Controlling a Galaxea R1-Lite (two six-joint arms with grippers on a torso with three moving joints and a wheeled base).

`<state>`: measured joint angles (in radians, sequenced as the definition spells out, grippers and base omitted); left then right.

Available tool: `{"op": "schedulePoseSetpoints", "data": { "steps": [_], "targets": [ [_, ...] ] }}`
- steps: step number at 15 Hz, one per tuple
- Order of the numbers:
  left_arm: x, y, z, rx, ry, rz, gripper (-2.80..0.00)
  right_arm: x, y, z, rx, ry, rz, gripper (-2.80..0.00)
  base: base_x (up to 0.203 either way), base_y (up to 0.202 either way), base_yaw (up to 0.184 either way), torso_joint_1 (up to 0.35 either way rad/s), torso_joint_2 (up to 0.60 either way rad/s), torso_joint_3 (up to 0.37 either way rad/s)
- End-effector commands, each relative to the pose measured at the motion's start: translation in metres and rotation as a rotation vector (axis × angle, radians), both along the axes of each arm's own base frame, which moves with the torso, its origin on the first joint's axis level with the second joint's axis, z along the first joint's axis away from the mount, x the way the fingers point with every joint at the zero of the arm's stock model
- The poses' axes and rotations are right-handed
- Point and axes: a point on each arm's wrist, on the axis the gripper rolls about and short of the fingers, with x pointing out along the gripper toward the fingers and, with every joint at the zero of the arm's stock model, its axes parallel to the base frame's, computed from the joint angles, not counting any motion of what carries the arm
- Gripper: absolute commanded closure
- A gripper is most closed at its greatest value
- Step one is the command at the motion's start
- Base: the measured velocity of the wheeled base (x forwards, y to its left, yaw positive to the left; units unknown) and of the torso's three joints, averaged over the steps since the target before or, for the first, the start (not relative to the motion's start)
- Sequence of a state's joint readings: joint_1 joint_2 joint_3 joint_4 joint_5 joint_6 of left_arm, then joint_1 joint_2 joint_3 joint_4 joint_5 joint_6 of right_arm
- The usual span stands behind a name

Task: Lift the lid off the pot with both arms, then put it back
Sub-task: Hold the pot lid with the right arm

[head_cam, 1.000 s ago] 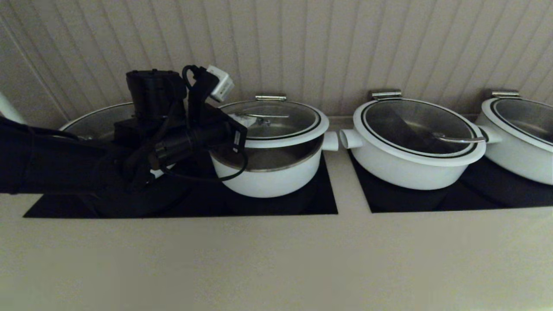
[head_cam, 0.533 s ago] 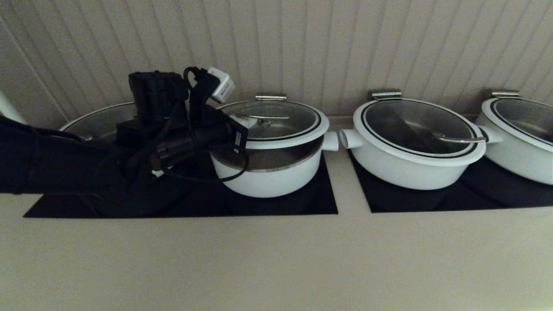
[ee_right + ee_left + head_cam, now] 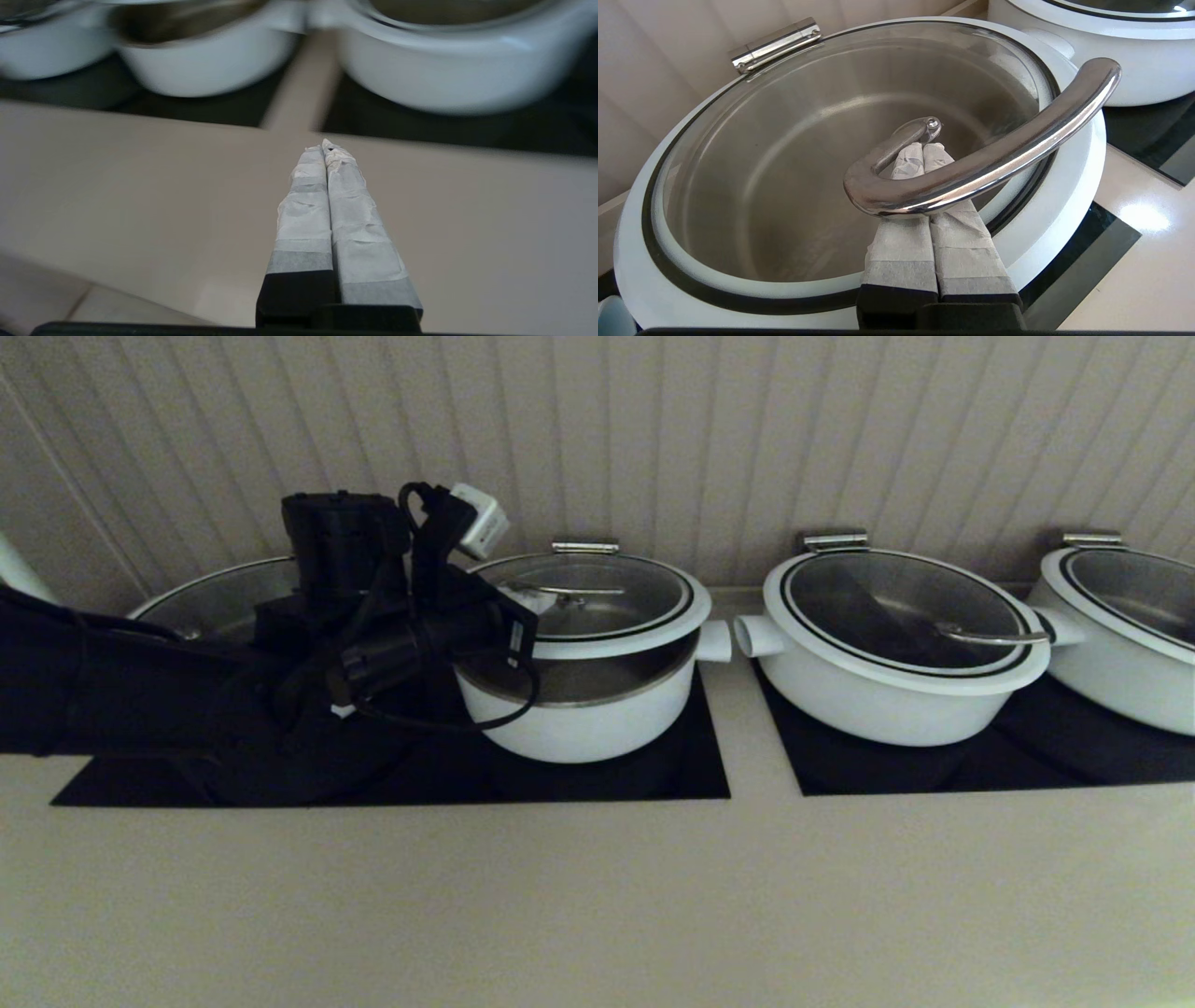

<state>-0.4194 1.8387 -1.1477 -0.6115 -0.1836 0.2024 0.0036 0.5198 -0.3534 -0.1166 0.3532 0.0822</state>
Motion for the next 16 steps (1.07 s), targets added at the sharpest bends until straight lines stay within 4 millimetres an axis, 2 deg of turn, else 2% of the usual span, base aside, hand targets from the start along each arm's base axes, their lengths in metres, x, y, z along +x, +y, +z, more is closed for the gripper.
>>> {"op": "schedulePoseSetpoints", "data": {
  "steps": [1, 4, 7, 13, 16],
  "targets": [
    [0.0, 0.0, 0.0, -0.001, -0.002, 0.018, 0.0, 0.059, 0.005, 0.004, -0.013, 0.138, 0.22, 0.0, 0.0, 0.0, 0.0, 0.0, 0.0, 0.0],
    [0.001, 0.0, 0.0, -0.016, 0.01, 0.028, 0.0, 0.094, 0.011, -0.008, -0.092, 0.172, 0.482, 0.0, 0.0, 0.0, 0.0, 0.0, 0.0, 0.0],
    [0.002, 0.0, -0.002, -0.015, 0.014, 0.028, 0.0, 0.124, 0.032, -0.022, -0.133, 0.193, 0.678, 0.0, 0.0, 0.0, 0.0, 0.0, 0.0, 0.0],
    [0.004, -0.001, -0.005, -0.019, 0.025, 0.029, 0.0, 0.194, 0.07, -0.049, -0.16, 0.051, 0.794, 0.0, 0.0, 0.0, 0.0, 0.0, 0.0, 0.0],
    [0.006, -0.002, -0.001, -0.025, 0.012, 0.039, 0.0, 0.22, 0.084, -0.066, -0.162, -0.019, 0.808, 0.0, 0.0, 0.0, 0.0, 0.0, 0.0, 0.0]
  ]
}}
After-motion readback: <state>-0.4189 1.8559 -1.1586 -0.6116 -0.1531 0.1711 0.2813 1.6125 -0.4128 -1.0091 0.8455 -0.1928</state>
